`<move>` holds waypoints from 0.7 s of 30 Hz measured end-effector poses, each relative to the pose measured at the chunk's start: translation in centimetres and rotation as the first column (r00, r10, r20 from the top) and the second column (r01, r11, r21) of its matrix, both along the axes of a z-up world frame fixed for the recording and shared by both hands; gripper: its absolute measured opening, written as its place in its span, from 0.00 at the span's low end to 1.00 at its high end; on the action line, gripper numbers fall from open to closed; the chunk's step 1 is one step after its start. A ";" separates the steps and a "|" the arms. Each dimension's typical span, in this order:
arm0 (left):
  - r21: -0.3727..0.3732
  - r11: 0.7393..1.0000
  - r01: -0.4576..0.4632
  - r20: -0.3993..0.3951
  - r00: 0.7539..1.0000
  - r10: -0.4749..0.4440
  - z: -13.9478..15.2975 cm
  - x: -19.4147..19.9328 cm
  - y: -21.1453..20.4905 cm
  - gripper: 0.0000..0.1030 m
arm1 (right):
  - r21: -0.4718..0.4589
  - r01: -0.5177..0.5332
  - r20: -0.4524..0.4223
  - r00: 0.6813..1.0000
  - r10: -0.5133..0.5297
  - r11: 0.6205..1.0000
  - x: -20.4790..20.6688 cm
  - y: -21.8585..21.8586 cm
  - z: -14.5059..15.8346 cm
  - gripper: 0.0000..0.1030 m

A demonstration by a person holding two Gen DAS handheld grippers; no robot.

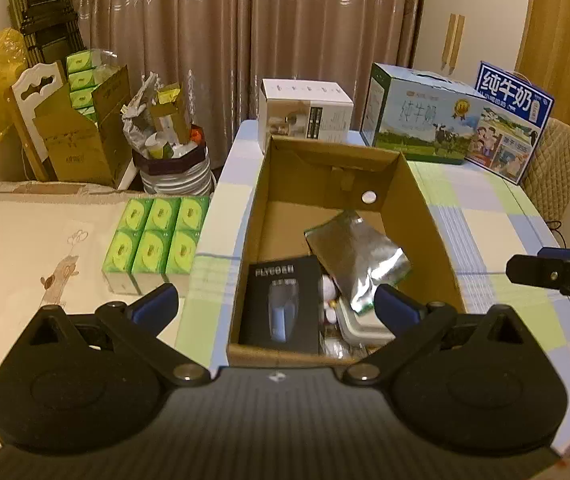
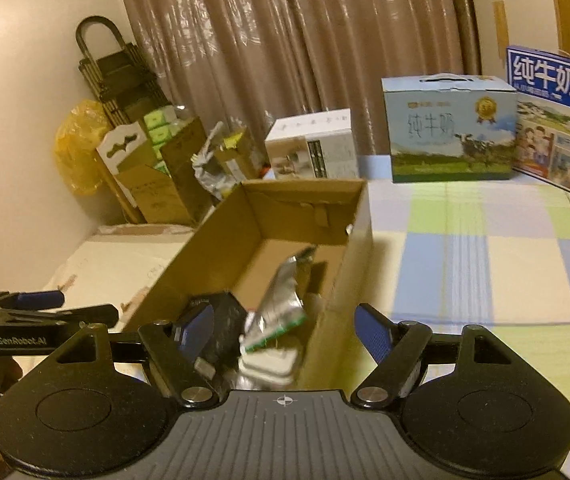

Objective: Organize objects

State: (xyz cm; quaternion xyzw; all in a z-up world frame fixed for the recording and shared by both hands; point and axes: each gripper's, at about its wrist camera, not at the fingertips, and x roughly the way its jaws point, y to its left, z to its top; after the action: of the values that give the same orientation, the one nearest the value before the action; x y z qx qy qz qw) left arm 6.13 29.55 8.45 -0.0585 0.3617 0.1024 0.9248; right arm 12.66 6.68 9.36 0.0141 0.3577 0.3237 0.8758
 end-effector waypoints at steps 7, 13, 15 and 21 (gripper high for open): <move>-0.020 1.000 -0.004 -0.030 1.000 0.003 0.3 -3.6 -1.7 0.99 | -0.052 0.023 0.006 1.000 -0.023 0.998 -3.9 -1.3 0.1 0.72; -0.005 1.000 -0.017 -0.028 0.999 0.016 0.8 -6.5 -3.4 0.99 | -0.063 0.051 0.000 0.999 -0.051 0.997 -6.8 -2.6 0.4 0.72; 0.008 1.000 -0.025 -0.030 0.999 0.026 0.9 -7.4 -4.0 0.99 | -0.062 0.046 0.014 0.999 -0.046 0.997 -7.9 -3.1 0.6 0.72; -0.002 0.999 -0.043 -0.029 0.999 0.043 0.8 -10.2 -5.3 0.99 | -0.072 0.057 0.031 0.998 -0.055 0.996 -10.1 -4.7 0.9 0.72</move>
State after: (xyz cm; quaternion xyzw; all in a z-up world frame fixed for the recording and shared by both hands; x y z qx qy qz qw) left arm -4.03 24.25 9.29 -0.0659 0.3738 0.1227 0.9170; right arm 2.57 1.95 10.29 -0.0127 0.3562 0.2859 0.8895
